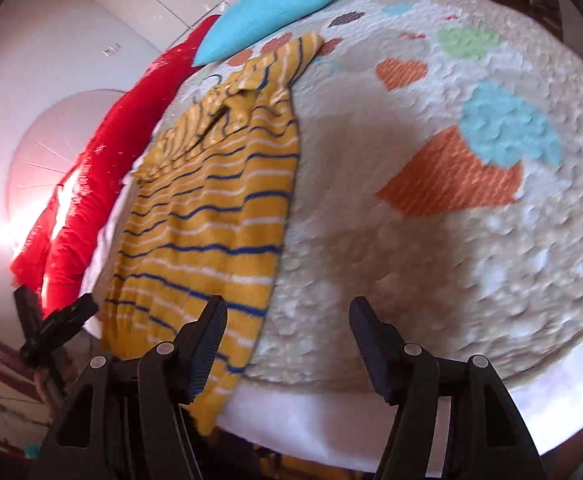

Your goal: Fold small clothes

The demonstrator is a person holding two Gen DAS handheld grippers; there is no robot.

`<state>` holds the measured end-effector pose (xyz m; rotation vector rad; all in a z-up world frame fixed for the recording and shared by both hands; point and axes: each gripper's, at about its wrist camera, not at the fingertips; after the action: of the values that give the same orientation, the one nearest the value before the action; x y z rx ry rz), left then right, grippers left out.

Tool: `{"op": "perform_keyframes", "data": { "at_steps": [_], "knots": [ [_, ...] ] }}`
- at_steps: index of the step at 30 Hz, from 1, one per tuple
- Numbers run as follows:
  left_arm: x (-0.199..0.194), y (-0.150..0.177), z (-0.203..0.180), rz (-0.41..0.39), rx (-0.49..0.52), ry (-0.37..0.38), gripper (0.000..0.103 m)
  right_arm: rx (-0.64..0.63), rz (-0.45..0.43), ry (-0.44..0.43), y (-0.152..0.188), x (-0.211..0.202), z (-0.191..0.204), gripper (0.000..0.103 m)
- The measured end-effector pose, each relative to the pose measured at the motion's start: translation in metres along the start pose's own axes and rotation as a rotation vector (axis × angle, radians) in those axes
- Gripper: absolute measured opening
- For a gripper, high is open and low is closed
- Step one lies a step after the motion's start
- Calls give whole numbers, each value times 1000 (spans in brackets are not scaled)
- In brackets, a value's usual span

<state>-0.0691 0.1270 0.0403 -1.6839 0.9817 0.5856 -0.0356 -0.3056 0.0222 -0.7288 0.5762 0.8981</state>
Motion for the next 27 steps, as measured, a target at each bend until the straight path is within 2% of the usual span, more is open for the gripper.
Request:
{"op": "perform_keyframes", "data": {
  "at_steps": [3,7,11,15,19,23,27],
  "knots": [
    [12,-9,-3,10,12,47,72,-1,23,-101,13,17,13,69],
    [44,-17,2,102,-15,129,72,-27,22,-81,15,39,24,69],
    [51,-24,1,97,-4,137,72,-10,15,-118,12,46,28,71],
    [56,-25,5,109,-35,199,72,36,0,-166,8,49,23,71],
    [51,-17,5,124,-65,318,72,120,-32,-239,4,41,9,70],
    [45,-8,6,96,-86,364,72,163,-33,-272,5,42,2,69],
    [39,1,4,101,-75,390,72,149,9,-323,16,46,9,69]
  ]
}}
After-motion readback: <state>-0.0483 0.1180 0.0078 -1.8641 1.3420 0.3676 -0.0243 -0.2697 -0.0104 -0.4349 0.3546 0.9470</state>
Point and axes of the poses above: each gripper's, at about its wrist camera, not at the fingertips, and x roughly the way its jaws point, z to its left, y to its underside, and after that the axes turned 6 degrees about x, right-handed
